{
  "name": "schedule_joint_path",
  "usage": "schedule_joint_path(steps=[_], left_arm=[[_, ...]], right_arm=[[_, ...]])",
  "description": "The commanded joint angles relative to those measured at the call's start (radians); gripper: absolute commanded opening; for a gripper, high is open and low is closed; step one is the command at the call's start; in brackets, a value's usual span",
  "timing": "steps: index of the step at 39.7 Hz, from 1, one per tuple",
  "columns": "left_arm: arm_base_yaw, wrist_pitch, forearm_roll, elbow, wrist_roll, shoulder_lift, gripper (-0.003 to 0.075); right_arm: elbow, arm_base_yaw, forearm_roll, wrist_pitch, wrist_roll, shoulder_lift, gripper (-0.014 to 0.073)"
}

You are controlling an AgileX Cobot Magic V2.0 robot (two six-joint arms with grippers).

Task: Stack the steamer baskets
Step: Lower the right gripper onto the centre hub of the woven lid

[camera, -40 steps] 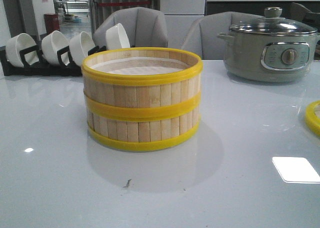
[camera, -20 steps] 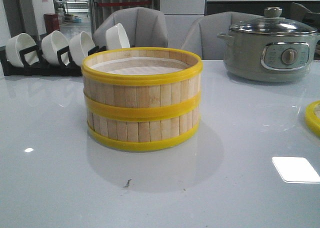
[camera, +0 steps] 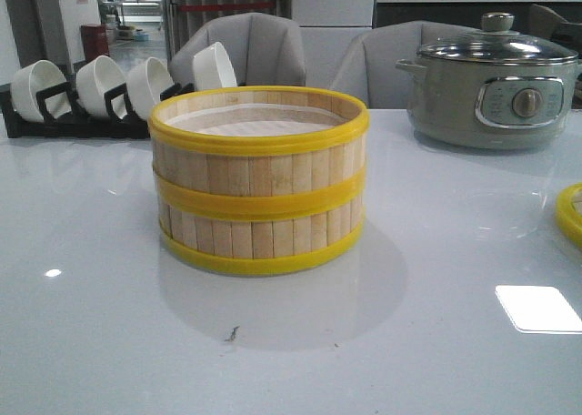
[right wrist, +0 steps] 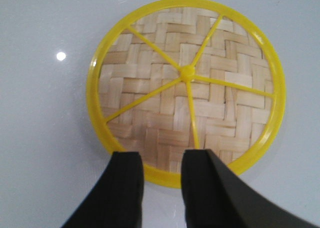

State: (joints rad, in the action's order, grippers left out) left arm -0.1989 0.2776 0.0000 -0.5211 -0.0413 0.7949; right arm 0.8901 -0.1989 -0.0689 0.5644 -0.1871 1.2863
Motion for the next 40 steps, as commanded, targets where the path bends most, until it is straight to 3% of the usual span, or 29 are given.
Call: schedule_joint_path(steps=[1, 18, 40], left_arm=[[-0.006, -0.080, 0.000, -0.030, -0.001, -0.009, 0.0085], [-0.006, -0.080, 0.000, -0.030, -0.001, -0.009, 0.0085], [-0.006, -0.080, 0.000, -0.030, -0.001, -0.009, 0.0085]], right_arm=[[0.095, -0.031, -0.017, -0.052, 0.003, 0.066, 0.0323], [0.311, -0.051, -0.017, 0.042, 0.003, 0.357, 0.0352], [0.322, -0.072, -0.018, -0.021, 0.003, 0.439, 0.0356]])
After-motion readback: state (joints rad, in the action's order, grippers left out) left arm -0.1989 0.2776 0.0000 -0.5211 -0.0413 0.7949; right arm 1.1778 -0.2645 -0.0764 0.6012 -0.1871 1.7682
